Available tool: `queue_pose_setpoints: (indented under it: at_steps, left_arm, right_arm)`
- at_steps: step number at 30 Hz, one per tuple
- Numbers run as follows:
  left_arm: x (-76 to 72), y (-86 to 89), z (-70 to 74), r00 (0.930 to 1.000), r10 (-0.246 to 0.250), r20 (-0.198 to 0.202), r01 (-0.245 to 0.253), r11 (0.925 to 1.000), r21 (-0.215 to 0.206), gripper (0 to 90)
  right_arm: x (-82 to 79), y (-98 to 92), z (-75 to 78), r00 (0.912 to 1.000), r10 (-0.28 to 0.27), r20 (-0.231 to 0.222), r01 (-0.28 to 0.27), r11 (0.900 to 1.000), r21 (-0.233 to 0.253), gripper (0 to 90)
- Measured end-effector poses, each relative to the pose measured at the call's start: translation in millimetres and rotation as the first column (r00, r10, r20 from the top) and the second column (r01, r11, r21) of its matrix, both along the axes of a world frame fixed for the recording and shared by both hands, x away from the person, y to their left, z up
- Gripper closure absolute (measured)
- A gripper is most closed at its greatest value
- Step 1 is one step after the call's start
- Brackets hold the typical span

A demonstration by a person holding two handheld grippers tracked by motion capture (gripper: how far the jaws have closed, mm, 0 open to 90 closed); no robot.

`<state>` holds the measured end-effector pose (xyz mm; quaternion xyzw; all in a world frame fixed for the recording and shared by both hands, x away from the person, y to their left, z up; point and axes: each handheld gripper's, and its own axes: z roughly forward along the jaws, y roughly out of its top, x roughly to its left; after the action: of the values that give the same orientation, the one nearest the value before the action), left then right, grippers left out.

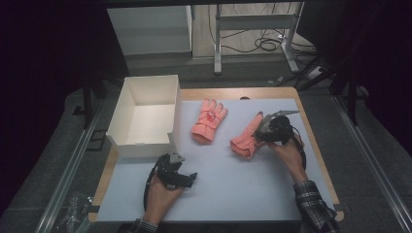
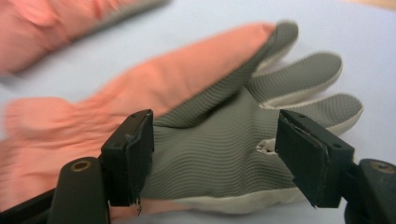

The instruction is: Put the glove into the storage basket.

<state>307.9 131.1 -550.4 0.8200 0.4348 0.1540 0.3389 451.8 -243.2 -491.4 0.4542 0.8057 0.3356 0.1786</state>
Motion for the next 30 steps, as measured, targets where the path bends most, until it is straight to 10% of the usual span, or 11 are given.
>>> queue_pose_setpoints:
  at_steps: [7,15,30]
  left_arm:
    - [0.0,0.0,0.0,1.0,0.0,0.0,0.0,1.0,0.0,1.2]
    - [0.0,0.0,0.0,1.0,0.0,0.0,0.0,1.0,0.0,1.2]
    - [0.0,0.0,0.0,1.0,-0.001,-0.001,0.001,1.0,0.0,1.2]
  right_arm:
    - [7.8,7.4,-11.2,0.9964,-0.053,-0.066,0.051,0.998,-0.032,44.3]
    - [2.5,7.8,-9.4,0.9978,-0.057,-0.035,0.054,0.997,-0.056,80.7]
    - [-10.1,-4.1,11.3,0.9988,0.04,-0.03,-0.038,0.998,0.054,85.6]
